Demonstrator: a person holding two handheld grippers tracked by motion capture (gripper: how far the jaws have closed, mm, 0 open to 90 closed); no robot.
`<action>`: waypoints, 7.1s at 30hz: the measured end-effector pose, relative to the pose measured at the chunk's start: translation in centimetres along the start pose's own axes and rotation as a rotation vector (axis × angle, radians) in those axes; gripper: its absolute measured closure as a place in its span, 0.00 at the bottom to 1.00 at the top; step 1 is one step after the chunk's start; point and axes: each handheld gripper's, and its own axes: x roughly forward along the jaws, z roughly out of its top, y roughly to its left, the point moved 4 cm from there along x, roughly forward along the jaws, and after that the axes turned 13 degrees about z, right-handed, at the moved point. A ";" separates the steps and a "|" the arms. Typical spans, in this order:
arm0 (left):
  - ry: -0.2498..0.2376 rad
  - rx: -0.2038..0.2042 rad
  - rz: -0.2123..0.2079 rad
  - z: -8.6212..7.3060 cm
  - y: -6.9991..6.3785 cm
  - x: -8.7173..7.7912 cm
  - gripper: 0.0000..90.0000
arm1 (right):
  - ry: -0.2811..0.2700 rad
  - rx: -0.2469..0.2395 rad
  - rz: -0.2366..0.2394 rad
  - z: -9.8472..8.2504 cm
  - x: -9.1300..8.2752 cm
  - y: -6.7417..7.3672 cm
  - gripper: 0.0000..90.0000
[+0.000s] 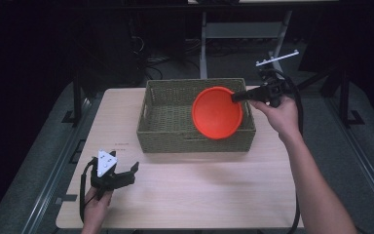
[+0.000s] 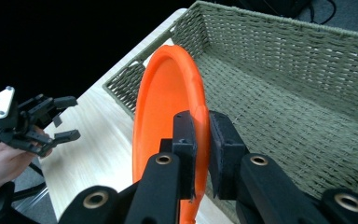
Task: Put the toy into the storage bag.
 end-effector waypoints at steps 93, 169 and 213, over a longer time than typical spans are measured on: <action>-0.017 0.016 -0.003 0.1 -0.1 -0.3 0.14 | 0.117 0.192 -0.220 -1.0 10.0 -9.4 0.90; -0.013 0.009 -0.009 0.2 -0.2 0.0 0.14 | 0.125 0.198 -0.108 -2.0 8.1 -9.2 0.57; -0.018 0.019 -0.014 0.2 -0.5 -0.2 0.14 | 0.052 0.142 0.037 -4.2 2.9 -5.0 0.40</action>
